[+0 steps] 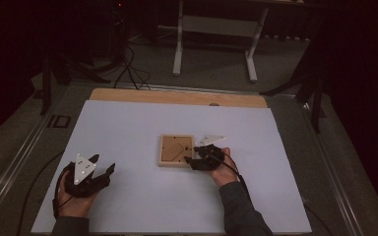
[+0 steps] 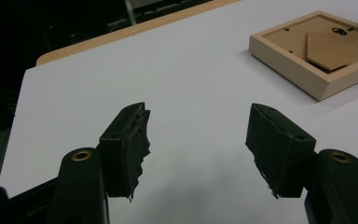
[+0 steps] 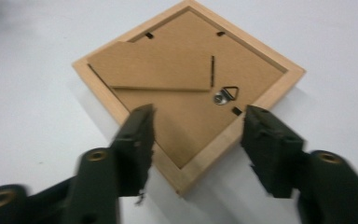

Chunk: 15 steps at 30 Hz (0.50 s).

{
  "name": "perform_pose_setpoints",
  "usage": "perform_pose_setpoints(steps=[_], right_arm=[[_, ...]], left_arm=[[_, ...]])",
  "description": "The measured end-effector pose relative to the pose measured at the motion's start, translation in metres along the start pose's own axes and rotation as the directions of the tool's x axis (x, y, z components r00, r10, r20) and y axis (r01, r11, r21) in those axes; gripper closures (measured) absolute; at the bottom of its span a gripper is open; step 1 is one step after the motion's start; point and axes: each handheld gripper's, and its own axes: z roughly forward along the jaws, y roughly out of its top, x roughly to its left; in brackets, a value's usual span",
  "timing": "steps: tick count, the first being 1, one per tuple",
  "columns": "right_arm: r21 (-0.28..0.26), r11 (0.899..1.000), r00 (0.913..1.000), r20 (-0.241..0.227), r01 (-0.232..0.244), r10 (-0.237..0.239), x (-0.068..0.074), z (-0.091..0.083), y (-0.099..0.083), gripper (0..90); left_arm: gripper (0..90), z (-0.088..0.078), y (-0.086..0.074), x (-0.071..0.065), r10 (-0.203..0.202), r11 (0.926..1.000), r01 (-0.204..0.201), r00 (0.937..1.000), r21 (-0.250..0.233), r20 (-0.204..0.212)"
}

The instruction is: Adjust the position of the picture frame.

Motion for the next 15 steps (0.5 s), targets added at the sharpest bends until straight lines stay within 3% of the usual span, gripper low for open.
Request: perform_pose_setpoints(steps=[7,15], right_arm=[[-0.039,0.999,0.9992,0.020,-0.034,0.035,0.001,0.001,-0.006,66.1],[-0.053,0.998,0.9971,0.059,-0.046,0.049,0.003,0.002,-0.012,74.4]], left_arm=[[38.0,0.001,0.000,-0.001,-0.008,0.9999,0.008,0.9999,0.007,0.015],[37.6,0.003,0.000,-0.007,-0.020,0.9997,0.020,0.9991,0.015,0.036]])
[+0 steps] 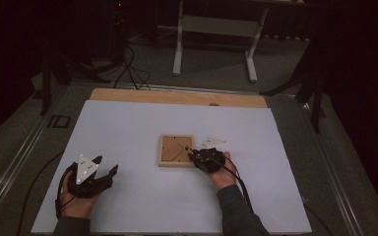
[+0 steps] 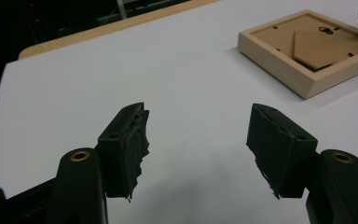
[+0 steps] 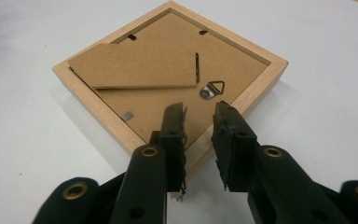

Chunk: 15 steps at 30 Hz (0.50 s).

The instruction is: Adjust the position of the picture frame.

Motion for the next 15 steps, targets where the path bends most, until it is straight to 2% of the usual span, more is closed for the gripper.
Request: perform_pose_setpoints(steps=[4,6,8,11,15], right_arm=[[-0.006,1.000,0.9996,0.023,0.017,-0.017,0.003,0.000,-0.001,75.3],[-0.009,1.000,0.9991,0.033,0.026,-0.026,0.004,0.000,-0.002,76.0],[-0.007,0.999,0.9982,0.043,0.043,-0.043,0.005,-0.001,-0.003,76.1],[0.007,0.999,0.9977,0.044,0.052,-0.052,0.006,-0.001,-0.003,74.6],[0.002,0.999,0.9984,0.042,0.038,-0.039,0.004,0.000,-0.004,73.5]], left_arm=[[38.1,0.002,0.003,-0.007,-0.037,0.9993,0.037,0.9983,-0.003,0.045],[38.2,0.007,0.005,-0.011,-0.044,0.9989,0.043,0.9971,0.018,0.063],[38.3,0.009,0.008,-0.014,-0.040,0.9988,0.037,0.9967,0.031,0.071],[38.2,0.010,0.015,-0.018,-0.030,0.9993,0.027,0.9957,0.026,0.088],[38.7,0.014,0.025,-0.024,-0.013,0.9997,0.011,0.9940,0.020,0.109]])
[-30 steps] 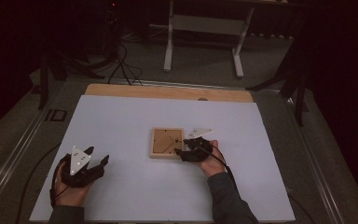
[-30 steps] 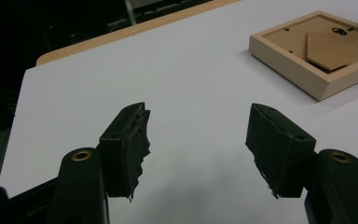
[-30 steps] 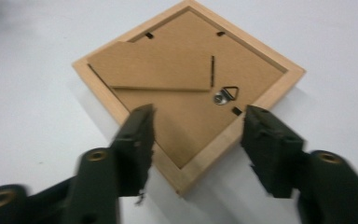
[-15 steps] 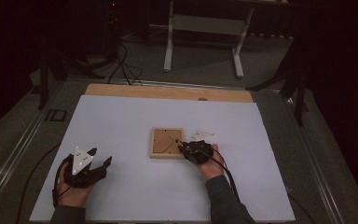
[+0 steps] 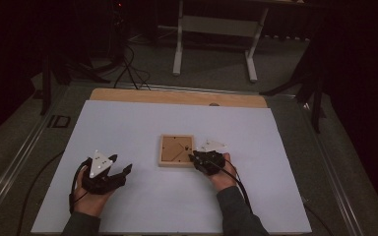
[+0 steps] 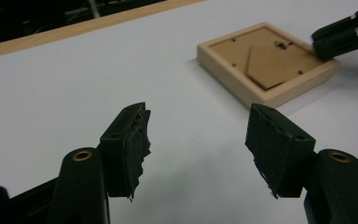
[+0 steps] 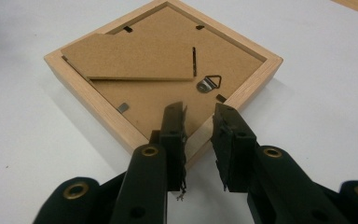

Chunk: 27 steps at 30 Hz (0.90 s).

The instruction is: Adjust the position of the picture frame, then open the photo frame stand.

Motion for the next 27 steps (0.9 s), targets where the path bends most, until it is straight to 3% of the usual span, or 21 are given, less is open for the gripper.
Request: perform_pose_setpoints(steps=[10,15,18,27], right_arm=[[-0.015,1.000,0.9997,0.024,0.007,-0.007,0.003,0.001,-0.001,73.3],[-0.039,0.998,0.9988,0.000,-0.048,0.048,-0.004,0.000,-0.002,84.7],[-0.042,0.997,0.9984,0.003,-0.057,0.057,-0.006,0.000,-0.002,89.0],[-0.048,0.997,0.9980,0.011,-0.062,0.063,-0.006,0.001,-0.003,89.9]], left_arm=[[39.9,0.029,0.026,-0.018,0.039,0.9992,-0.040,0.9970,0.005,0.067],[40.7,0.048,0.035,-0.025,0.058,0.9981,-0.059,0.9942,0.018,0.091],[41.1,0.059,0.040,-0.028,0.059,0.9977,-0.062,0.9932,0.028,0.100],[43.1,0.090,0.053,-0.036,0.060,0.9954,-0.069,0.9904,0.067,0.125]])
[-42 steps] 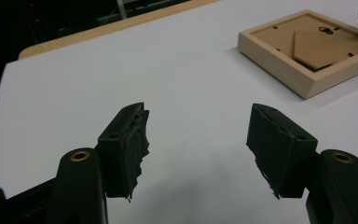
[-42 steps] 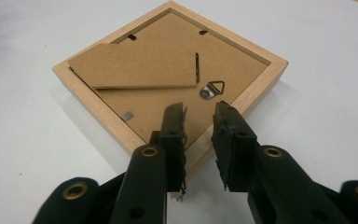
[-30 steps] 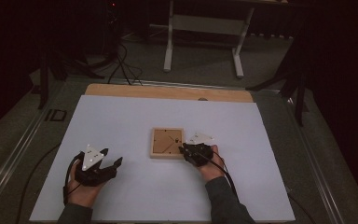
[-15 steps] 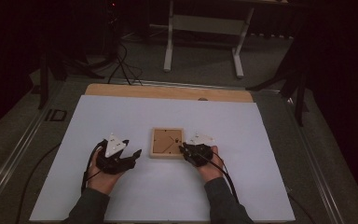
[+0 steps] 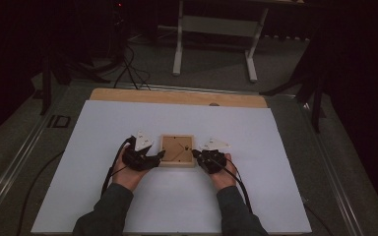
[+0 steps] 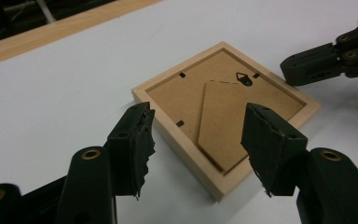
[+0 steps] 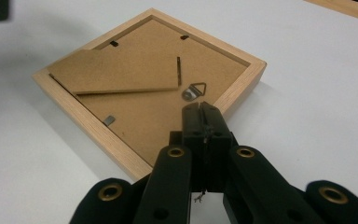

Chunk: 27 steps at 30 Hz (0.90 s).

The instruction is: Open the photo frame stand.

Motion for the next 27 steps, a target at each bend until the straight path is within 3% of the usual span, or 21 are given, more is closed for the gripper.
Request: perform_pose_setpoints(steps=[9,13,16,27], right_arm=[[-0.001,1.000,0.9998,0.017,0.012,-0.012,0.002,0.000,0.000,90.0],[-0.001,1.000,0.9996,0.021,0.018,-0.018,0.003,0.000,0.000,90.0],[0.003,0.999,0.9993,0.012,0.035,-0.035,0.007,0.000,0.000,90.0],[0.012,0.998,0.9976,-0.016,0.067,-0.067,0.018,0.000,-0.001,90.0]], left_arm=[[43.6,0.026,0.000,-0.006,0.019,0.9984,-0.020,0.9996,0.052,0.020],[43.5,0.029,-0.001,-0.006,0.023,0.9981,-0.024,0.9995,0.056,0.020],[43.2,0.033,-0.003,-0.007,0.053,0.9955,-0.054,0.9984,0.078,0.020],[42.6,0.039,-0.003,-0.008,0.051,0.9947,-0.053,0.9983,0.087,0.028]])
